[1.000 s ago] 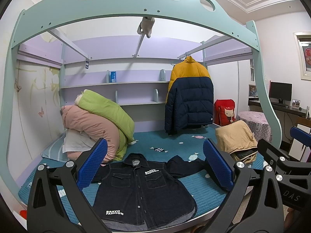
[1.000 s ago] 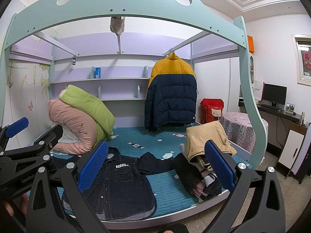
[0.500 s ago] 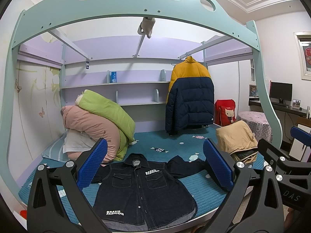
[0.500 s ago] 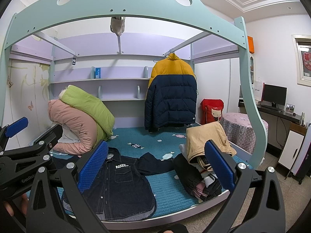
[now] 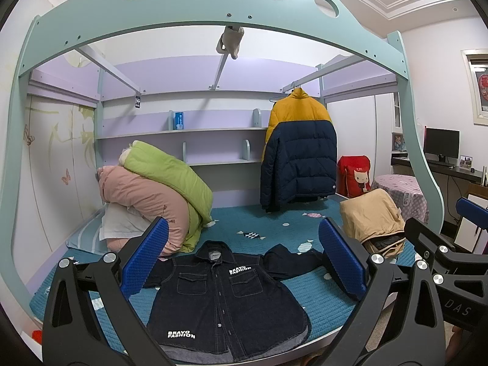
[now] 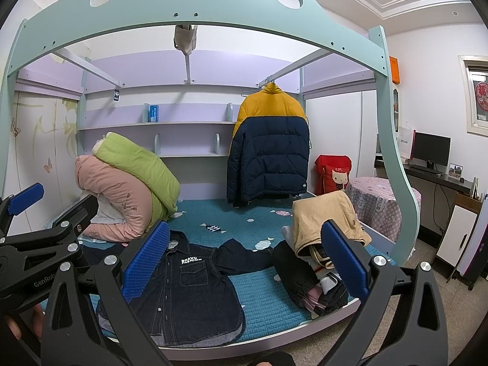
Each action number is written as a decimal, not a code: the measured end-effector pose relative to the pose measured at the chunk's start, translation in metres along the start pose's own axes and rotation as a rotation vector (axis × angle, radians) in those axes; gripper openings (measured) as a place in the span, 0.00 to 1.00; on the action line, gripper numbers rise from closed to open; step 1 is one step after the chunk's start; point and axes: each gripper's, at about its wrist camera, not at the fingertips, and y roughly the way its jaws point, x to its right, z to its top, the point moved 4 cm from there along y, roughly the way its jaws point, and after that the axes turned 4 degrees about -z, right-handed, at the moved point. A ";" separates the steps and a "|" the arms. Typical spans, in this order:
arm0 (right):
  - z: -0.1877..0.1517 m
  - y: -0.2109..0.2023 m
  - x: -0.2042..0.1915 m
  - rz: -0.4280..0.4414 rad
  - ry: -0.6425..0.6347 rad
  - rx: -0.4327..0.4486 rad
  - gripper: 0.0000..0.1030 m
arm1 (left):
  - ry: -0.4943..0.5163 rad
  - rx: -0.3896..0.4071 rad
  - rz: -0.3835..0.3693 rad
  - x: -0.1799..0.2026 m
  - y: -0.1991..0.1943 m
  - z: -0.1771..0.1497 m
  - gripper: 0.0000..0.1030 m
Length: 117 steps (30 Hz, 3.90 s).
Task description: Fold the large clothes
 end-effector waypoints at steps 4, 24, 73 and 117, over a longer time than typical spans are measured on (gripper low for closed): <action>0.002 0.002 -0.005 0.000 -0.001 -0.003 0.93 | -0.001 -0.004 0.000 -0.005 -0.001 0.002 0.96; -0.030 0.081 -0.022 0.029 -0.010 -0.145 0.93 | -0.026 -0.156 -0.004 -0.031 0.097 -0.037 0.96; -0.286 0.493 -0.381 0.420 -0.158 -0.731 0.93 | -0.899 -0.641 0.507 -0.668 0.445 -0.433 0.95; -0.298 0.549 -0.448 0.784 0.142 -0.959 0.08 | -0.689 -0.560 0.412 -0.605 0.422 -0.351 0.43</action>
